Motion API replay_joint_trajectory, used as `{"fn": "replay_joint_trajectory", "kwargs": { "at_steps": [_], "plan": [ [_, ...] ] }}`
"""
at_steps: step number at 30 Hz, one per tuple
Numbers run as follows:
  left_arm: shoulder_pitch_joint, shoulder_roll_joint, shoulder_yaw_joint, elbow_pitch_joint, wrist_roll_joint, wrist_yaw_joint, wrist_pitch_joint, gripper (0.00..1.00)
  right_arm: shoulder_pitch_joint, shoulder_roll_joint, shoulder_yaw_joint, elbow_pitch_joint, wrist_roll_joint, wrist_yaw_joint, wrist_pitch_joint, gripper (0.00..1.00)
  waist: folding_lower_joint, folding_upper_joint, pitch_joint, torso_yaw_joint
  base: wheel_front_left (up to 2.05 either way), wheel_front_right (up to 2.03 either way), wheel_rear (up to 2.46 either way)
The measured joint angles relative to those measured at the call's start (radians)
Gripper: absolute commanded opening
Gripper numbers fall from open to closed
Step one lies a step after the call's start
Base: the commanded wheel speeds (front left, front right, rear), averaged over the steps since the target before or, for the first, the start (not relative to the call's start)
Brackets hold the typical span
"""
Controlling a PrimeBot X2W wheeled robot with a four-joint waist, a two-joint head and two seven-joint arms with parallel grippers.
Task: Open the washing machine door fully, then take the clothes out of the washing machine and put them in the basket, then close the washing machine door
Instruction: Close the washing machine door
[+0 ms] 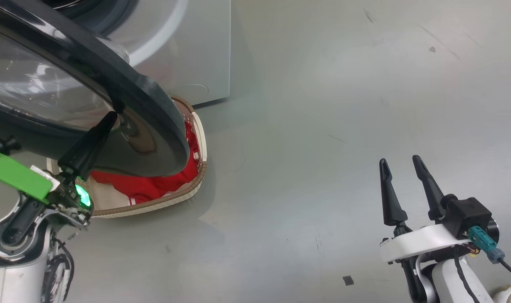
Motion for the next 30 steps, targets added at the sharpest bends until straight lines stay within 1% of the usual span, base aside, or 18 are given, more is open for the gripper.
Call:
{"fn": "replay_joint_trajectory", "kwargs": {
  "at_steps": [4,5,13,17,19,30],
  "plan": [
    [-0.037,0.002,0.001,0.043,0.040,0.000,-0.016,0.00,-0.018,0.002,0.004,0.004,0.001,0.001,-0.005,1.00,0.0000,0.0000,0.010,-0.018,0.00,0.00,0.00],
    [-0.057,0.003,0.003,0.064,0.050,0.000,-0.025,0.00,-0.022,0.005,0.008,0.007,0.001,0.008,-0.007,1.00,0.0000,0.0000,0.015,-0.028,0.00,0.00,0.00],
    [-0.150,0.008,0.026,0.138,0.063,0.000,-0.075,0.00,-0.034,0.010,0.022,0.024,0.010,0.009,-0.013,1.00,0.0000,0.0000,0.037,-0.078,0.00,0.00,0.00],
    [-0.206,0.008,0.035,0.170,0.090,0.000,-0.091,0.00,-0.035,0.012,0.022,0.030,0.019,0.011,-0.016,1.00,0.0000,0.0000,0.053,-0.103,0.00,0.00,0.00],
    [-0.236,0.008,0.038,0.188,0.097,0.000,-0.105,0.00,-0.039,0.013,0.024,0.034,0.019,0.016,-0.016,1.00,0.0000,0.0000,0.062,-0.115,0.00,0.00,0.00],
    [-0.371,0.006,0.042,0.276,0.112,0.000,-0.145,0.00,-0.069,0.022,0.030,0.055,0.028,0.017,-0.016,1.00,0.0000,0.0000,0.096,-0.172,0.00,0.00,0.00]
  ]
}}
